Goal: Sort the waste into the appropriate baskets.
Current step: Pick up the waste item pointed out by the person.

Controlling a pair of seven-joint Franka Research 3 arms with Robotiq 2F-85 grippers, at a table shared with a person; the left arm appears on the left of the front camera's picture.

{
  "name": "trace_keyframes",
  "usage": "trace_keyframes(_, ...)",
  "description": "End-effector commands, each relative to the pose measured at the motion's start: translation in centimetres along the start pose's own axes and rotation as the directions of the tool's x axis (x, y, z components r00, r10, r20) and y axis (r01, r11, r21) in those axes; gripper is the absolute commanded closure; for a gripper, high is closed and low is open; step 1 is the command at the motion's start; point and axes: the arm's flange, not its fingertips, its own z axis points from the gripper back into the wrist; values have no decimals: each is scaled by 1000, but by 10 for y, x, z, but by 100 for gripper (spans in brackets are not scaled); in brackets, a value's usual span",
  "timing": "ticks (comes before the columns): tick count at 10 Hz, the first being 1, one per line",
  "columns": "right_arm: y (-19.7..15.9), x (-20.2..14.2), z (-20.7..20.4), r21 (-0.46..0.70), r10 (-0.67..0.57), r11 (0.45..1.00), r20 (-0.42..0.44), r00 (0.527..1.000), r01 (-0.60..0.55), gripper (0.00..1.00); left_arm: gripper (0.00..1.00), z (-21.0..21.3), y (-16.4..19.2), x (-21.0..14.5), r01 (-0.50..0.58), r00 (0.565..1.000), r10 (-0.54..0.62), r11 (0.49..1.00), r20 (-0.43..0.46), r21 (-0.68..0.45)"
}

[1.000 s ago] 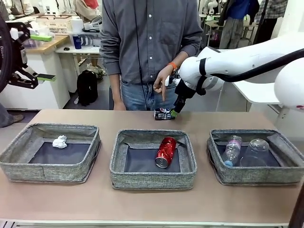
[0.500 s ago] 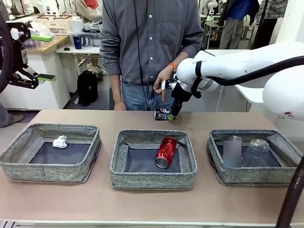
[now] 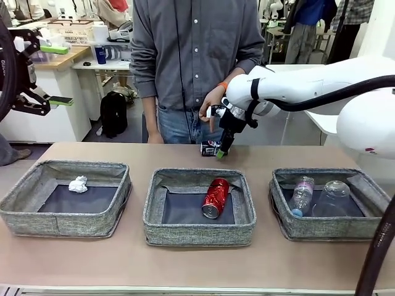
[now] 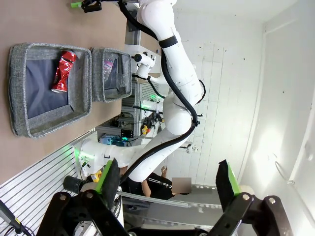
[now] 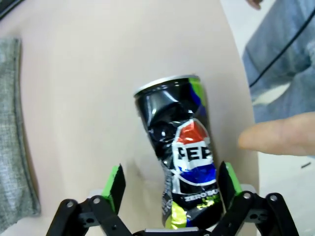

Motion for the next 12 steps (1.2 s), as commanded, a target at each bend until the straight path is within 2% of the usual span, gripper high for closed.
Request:
trace_keyframes(1,-9,4,3,17,44,999,-27,999,-43,60,0,-1,-3,-2,-4,1000,4,1000,9,-16)
trace_keyframes(2,-9,4,3,25,44,999,-34,998,-43,100,0,-1,-3,-2,-4,1000,4,1000,9,-16)
trace_keyframes(3,-8,4,3,30,44,999,-31,999,-44,65,0,-1,-3,-2,-4,1000,4,1000,9,-16)
trace_keyframes(4,-8,4,2,34,47,998,-28,999,-46,100,0,-1,-3,-2,-4,1000,4,1000,9,-16)
trace_keyframes(10,4,8,10,80,64,995,-40,997,-60,100,0,-1,-3,-2,-4,1000,4,1000,9,-16)
trace_keyframes(12,22,14,33,77,-7,997,-67,998,12,100,0,-1,-3,-2,-4,1000,4,1000,9,-16)
